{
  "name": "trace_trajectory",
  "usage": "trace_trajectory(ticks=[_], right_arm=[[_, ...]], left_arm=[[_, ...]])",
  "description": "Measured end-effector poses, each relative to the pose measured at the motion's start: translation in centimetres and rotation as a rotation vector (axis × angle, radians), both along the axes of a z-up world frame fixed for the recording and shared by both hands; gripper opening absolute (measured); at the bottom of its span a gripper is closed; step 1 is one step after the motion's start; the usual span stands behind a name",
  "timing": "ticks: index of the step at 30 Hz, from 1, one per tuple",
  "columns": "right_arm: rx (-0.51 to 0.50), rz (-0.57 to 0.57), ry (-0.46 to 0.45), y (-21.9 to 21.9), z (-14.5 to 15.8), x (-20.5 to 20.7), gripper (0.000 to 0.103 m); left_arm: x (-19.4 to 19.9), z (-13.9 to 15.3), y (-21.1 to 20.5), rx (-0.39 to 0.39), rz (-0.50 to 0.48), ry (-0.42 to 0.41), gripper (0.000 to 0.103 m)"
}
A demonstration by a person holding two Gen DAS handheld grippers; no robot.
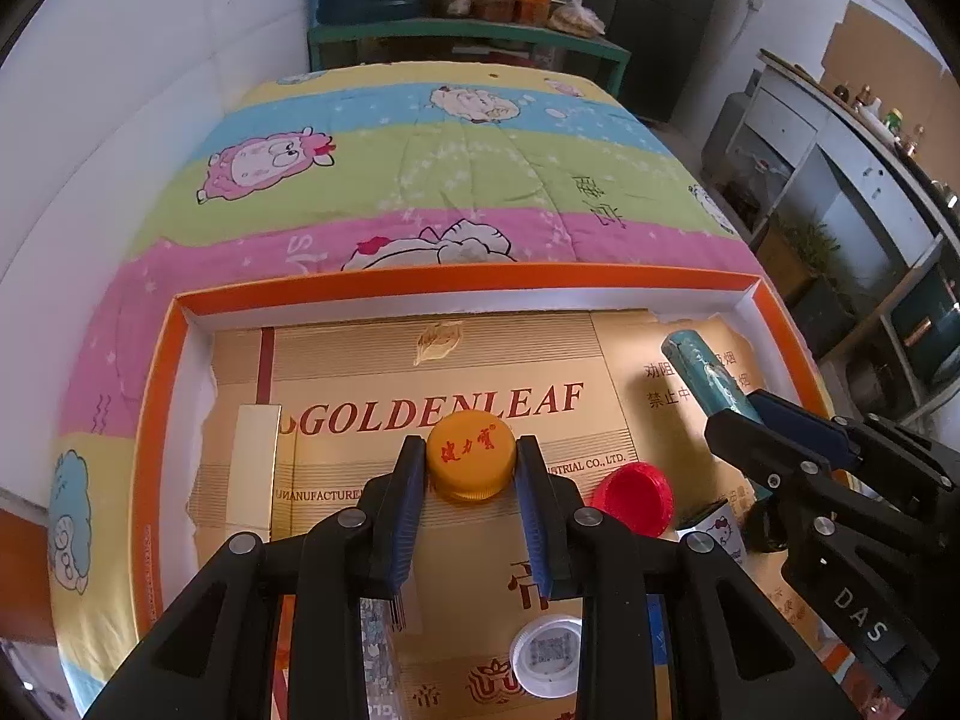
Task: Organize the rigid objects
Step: 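Carry the yellow cap with left tool while right tool carries the teal box over the tray, then open left tool to drop the yellow cap while right tool releases the teal box in the tray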
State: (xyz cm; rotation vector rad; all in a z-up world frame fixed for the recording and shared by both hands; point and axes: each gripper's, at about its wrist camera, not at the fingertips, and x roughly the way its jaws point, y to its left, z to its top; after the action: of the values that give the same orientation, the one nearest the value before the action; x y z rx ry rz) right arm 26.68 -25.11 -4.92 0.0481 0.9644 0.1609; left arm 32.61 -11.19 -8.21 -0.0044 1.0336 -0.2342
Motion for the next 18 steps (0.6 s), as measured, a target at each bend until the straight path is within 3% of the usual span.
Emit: trace_trajectory(ticks=[6, 12, 18], right_arm=[[-0.010, -0.014, 0.028, -0.4, -1.0, 0.3, 0.023], [-0.007, -0.003, 0.043, -0.2, -1.3, 0.4, 0.023], [-0.006, -0.003, 0.041, -0.3, -1.5, 0.3, 0.030]], left_arm=[[-0.2, 0.0, 0.0, 0.004, -0.011, -0.022, 0.031], [-0.1, 0.0, 0.2, -0.033, -0.020, -0.018, 0.040], [-0.2, 0.0, 0.2, -0.035, -0.023, -0.023, 0.043]])
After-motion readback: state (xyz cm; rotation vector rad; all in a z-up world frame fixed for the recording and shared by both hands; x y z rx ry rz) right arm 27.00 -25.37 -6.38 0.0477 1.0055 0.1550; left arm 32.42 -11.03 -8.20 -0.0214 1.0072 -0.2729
